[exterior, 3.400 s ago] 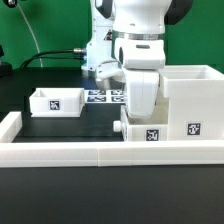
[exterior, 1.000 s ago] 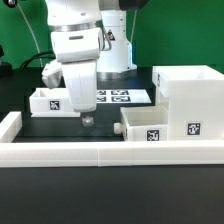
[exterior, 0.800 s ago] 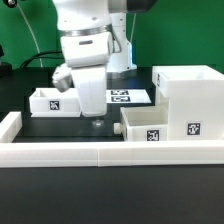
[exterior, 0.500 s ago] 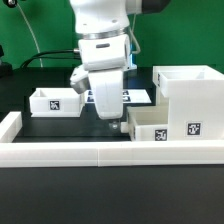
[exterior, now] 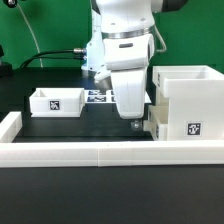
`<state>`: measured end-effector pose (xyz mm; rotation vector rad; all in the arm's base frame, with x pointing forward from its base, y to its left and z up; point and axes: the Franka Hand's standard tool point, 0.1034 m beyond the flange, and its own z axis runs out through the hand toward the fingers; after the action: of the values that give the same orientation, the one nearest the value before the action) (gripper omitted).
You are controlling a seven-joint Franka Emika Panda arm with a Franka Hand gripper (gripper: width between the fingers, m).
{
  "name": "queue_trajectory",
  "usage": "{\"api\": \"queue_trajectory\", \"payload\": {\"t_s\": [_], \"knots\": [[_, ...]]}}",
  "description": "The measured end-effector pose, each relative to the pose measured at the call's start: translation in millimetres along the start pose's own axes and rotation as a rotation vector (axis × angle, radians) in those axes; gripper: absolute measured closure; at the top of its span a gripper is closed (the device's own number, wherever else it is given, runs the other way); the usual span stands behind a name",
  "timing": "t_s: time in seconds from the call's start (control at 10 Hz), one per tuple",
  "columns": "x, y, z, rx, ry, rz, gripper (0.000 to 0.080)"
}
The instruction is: Assemble drawer
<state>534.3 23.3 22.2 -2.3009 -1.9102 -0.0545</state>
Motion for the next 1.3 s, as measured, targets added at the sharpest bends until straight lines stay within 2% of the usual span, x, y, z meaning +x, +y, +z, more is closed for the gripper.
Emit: {"api": "queue_trajectory", "payload": {"t_s": [0.1,0.5,0.7,1.0,1.1,1.3], "knots": [[4.5,0.8,-0.4,-0.002,0.0,0.004,0.0151],[-3.0,0.7,-0.2,-0.002,-0.001,0.007,0.0151],[-27.0,-1.8,-2.2,0.002,-0.007,0.006,0.0151],[-58.1,-17.9,-17.8,0.0,-0.021,0.013,0.0151],[-67.6,-25.5,-24.0,-0.006,-0.027,0.025,0.0151],[-82.3,-45.1,-37.7,-0.038,-0.04,0.047,0.0151]]}}
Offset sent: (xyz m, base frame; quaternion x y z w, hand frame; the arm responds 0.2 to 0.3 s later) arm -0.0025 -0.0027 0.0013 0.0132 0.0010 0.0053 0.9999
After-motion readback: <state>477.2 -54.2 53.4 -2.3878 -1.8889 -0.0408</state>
